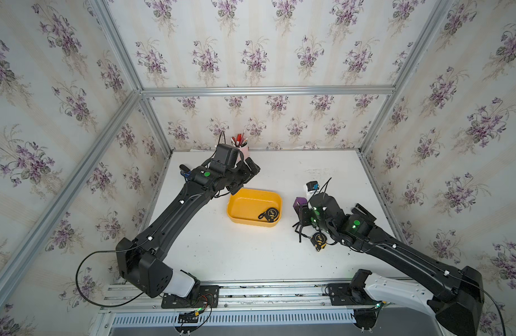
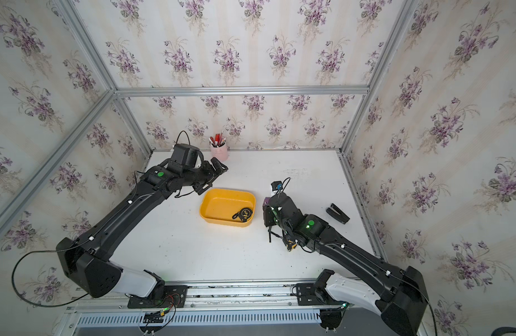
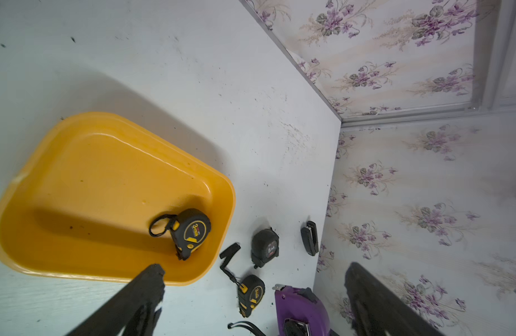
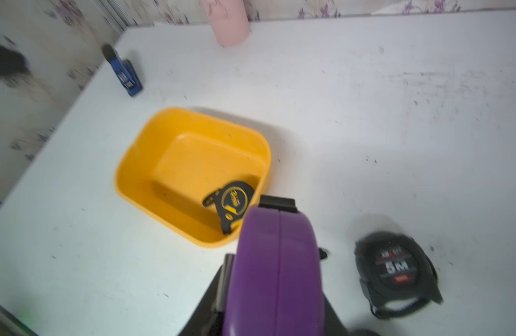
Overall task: Take the tape measure out of the storage box
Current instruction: Place the tape measure at the center of the board.
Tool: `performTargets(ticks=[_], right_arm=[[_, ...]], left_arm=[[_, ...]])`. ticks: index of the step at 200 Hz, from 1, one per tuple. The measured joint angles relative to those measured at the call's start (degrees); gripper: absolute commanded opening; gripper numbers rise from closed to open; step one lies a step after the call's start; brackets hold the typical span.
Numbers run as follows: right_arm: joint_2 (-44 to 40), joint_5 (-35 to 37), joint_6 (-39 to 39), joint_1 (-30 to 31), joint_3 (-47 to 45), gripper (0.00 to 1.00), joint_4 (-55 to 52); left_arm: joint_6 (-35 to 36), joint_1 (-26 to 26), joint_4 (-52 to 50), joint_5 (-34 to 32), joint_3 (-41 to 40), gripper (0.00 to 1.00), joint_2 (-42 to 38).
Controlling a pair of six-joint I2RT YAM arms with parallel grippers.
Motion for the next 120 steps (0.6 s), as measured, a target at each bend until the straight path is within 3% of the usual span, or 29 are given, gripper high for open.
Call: performTargets(ticks=[54, 120], right_arm=[[9.4, 10.71, 5.66, 4.04, 2.12, 0.24, -10.38], [21.18, 11.82, 8.66, 6.62, 2.99, 0.24, -12.35]], left_arm=[[5.99, 0.94, -4.26, -4.74, 3.21, 1.0, 0.7], [7.37, 1.22, -5.46, -5.27, 0.24, 1.0, -0.11]])
